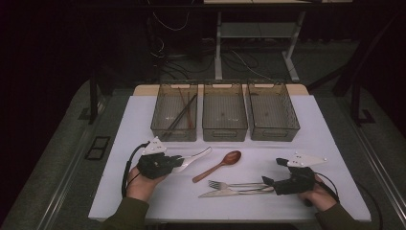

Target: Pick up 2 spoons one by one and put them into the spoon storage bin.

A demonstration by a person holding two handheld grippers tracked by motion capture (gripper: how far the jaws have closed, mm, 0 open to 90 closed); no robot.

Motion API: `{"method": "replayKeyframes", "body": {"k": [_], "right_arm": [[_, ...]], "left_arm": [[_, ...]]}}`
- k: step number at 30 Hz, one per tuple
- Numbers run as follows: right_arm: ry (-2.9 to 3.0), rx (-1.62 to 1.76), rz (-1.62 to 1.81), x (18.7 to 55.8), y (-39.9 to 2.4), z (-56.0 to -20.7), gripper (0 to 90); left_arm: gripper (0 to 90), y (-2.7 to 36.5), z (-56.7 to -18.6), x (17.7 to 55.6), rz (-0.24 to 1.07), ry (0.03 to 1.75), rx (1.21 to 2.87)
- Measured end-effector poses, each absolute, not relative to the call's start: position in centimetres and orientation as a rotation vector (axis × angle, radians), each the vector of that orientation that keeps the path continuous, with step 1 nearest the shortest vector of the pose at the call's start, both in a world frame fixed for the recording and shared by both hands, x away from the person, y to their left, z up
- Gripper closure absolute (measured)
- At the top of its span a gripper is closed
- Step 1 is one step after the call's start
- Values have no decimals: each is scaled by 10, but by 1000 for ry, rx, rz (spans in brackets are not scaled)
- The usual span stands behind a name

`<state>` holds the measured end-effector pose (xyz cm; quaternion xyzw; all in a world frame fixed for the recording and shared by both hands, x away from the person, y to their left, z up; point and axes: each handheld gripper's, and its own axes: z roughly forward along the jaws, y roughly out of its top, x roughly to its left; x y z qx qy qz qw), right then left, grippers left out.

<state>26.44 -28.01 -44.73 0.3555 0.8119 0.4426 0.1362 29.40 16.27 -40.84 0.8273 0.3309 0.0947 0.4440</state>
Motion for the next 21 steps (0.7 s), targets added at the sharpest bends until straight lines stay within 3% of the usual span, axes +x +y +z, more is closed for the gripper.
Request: {"method": "replayKeyframes", "body": {"k": [21], "right_arm": [[2348,1032,1283,264,-281,-447,101]], "left_arm": [[807,137,-389,320,271,752,2006]]}}
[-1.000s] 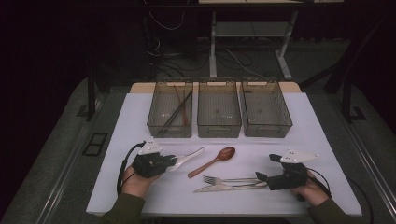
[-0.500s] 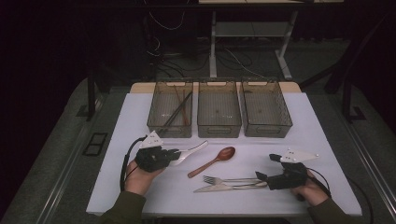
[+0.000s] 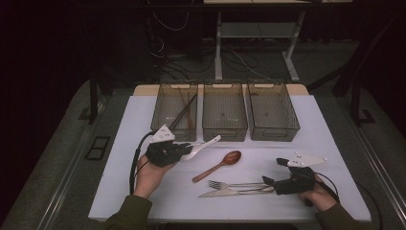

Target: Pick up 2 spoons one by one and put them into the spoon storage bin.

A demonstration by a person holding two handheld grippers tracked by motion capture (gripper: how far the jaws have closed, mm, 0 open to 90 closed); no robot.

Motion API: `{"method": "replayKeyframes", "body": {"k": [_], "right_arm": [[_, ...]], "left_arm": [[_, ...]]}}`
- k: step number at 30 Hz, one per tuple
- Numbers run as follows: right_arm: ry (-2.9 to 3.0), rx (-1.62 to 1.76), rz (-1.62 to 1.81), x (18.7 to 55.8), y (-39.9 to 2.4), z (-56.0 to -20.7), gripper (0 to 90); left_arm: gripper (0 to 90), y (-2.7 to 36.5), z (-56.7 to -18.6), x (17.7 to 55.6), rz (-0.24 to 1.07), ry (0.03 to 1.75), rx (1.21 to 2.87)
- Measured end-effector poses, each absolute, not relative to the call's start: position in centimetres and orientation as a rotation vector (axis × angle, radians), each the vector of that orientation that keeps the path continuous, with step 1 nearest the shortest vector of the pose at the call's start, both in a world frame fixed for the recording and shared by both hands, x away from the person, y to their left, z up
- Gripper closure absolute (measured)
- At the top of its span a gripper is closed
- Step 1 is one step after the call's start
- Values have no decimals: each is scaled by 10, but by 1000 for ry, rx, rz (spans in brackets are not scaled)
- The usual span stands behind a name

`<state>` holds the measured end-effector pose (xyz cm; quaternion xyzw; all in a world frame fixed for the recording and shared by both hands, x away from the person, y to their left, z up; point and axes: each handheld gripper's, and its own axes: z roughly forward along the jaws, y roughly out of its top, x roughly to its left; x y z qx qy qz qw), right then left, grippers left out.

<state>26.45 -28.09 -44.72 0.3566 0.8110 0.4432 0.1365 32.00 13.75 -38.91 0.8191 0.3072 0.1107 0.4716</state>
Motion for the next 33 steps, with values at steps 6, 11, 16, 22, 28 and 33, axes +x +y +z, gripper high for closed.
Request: {"method": "replayKeyframes", "body": {"k": [6,11,16,22,28,33], "right_arm": [[2350,1032,1282,265,-281,-448,102],[2350,1035,1281,265,-281,-448,101],[2348,1036,1283,265,-281,-447,101],[2345,1043,1283,265,-282,-447,101],[2346,1048,1288,265,-283,-447,101],[2342,1046,1289,266,-283,-447,102]], "left_arm": [[806,125,-385,331,272,733,2000],[807,115,-384,340,278,715,1998],[807,105,-380,349,289,703,1986],[806,95,-378,360,300,694,1986],[806,85,-375,377,319,699,1999],[806,78,-372,391,342,690,2031]]}}
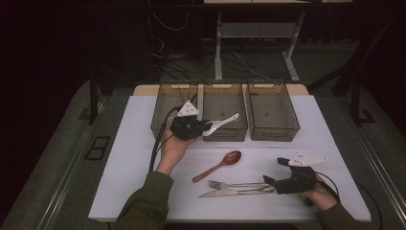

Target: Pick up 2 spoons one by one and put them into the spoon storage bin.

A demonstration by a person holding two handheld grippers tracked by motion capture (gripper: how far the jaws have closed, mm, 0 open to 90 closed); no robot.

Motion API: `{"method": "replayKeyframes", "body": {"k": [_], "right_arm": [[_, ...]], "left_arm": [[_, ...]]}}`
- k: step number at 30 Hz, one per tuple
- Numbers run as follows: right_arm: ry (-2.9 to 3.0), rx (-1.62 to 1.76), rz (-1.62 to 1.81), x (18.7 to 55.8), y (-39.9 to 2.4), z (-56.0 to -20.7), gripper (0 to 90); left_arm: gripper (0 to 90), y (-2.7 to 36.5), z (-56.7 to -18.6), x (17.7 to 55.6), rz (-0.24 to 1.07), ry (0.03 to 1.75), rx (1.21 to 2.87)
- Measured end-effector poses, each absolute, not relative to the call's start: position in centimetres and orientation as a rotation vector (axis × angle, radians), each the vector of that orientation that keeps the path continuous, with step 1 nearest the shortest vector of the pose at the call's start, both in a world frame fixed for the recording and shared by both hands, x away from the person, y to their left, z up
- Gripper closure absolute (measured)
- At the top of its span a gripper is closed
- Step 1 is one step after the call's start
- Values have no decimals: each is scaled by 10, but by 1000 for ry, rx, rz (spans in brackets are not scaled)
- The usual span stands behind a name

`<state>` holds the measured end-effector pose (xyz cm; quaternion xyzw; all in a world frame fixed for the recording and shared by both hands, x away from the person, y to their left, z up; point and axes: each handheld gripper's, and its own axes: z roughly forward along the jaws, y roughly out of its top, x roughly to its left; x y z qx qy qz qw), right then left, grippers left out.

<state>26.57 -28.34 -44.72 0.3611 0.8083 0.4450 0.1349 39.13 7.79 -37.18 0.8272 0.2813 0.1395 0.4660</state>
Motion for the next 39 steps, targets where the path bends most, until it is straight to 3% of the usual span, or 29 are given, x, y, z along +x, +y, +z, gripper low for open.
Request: {"method": "replayKeyframes", "body": {"k": [25,39], "right_arm": [[2339,1042,1295,265,-285,-446,101],[2340,1040,1294,265,-285,-446,102]], "left_arm": [[800,47,-392,438,349,771,2095],[601,47,-389,433,333,772,2055]]}}
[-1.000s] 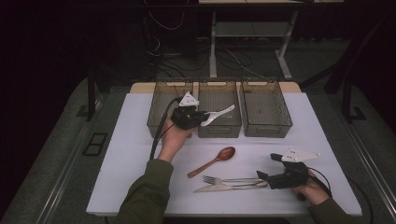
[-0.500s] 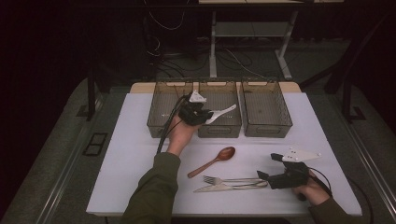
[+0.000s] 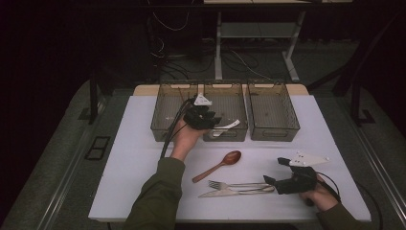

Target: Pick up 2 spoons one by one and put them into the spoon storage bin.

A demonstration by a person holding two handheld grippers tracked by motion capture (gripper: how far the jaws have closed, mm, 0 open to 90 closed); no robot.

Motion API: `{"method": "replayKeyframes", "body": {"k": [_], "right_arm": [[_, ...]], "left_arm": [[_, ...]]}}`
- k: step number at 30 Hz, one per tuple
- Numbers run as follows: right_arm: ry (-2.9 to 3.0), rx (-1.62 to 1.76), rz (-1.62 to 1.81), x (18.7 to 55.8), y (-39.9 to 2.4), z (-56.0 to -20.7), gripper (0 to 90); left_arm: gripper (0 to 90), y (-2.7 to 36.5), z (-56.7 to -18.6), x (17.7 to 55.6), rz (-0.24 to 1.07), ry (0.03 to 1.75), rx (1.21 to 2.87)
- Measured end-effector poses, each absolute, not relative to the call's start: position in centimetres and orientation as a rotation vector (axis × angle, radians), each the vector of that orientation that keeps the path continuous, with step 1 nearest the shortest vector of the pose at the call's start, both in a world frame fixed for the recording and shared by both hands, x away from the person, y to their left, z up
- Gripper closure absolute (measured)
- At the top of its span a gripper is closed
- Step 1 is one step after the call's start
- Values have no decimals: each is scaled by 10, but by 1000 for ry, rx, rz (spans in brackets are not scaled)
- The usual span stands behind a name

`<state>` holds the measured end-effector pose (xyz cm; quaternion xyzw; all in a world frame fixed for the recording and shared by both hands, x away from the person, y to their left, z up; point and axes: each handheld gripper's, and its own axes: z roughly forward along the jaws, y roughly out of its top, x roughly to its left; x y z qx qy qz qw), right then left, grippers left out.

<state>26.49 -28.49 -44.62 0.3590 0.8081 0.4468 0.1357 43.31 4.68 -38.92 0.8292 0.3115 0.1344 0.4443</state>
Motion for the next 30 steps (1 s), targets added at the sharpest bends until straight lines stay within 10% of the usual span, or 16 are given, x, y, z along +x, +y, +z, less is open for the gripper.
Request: {"method": "replayKeyframes", "body": {"k": [30], "right_arm": [[2345,1036,1290,265,-284,-447,101]], "left_arm": [[266,87,-393,358,296,670,2023]]}}
